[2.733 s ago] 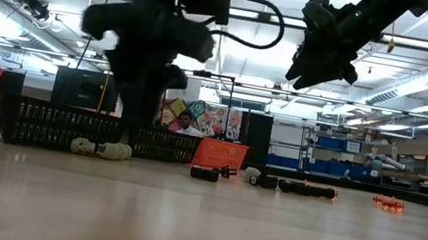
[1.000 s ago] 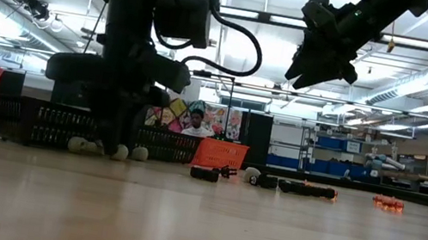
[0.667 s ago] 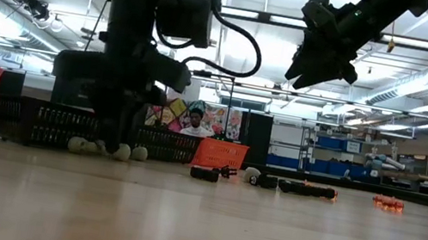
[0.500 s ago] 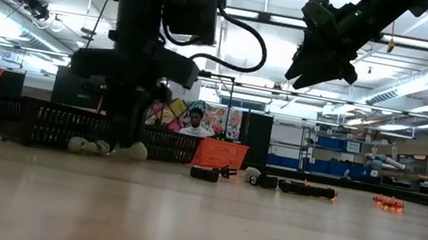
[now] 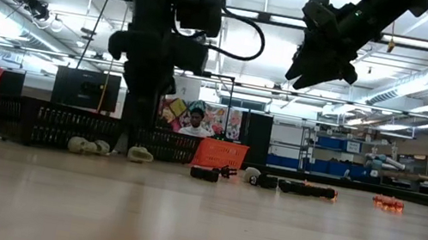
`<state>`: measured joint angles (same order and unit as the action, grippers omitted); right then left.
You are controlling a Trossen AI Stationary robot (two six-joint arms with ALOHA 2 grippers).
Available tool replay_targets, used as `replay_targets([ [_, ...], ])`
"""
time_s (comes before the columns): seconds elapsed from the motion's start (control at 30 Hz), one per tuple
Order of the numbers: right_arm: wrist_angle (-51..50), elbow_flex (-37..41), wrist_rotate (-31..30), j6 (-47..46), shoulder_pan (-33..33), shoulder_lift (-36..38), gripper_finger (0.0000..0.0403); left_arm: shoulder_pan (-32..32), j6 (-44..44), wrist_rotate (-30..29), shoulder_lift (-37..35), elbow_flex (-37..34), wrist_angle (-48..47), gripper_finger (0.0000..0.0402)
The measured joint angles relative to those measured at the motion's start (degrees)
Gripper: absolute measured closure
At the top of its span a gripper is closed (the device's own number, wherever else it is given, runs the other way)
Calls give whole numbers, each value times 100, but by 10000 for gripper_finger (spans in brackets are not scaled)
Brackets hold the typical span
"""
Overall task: Sort Halloween decoration
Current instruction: Put the white skull toy into the top black bin
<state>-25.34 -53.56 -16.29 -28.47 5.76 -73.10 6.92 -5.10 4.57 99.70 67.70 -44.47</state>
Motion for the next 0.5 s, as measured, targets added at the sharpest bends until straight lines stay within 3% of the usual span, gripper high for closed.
replay_targets([
  [0.33,15,0,-22,-14,0,0,230,-145,-318,69,194,-17,289,261],
  [0.5,41,0,-33,-28,0,0,230,-169,-359,110,382,-109,369,238],
])
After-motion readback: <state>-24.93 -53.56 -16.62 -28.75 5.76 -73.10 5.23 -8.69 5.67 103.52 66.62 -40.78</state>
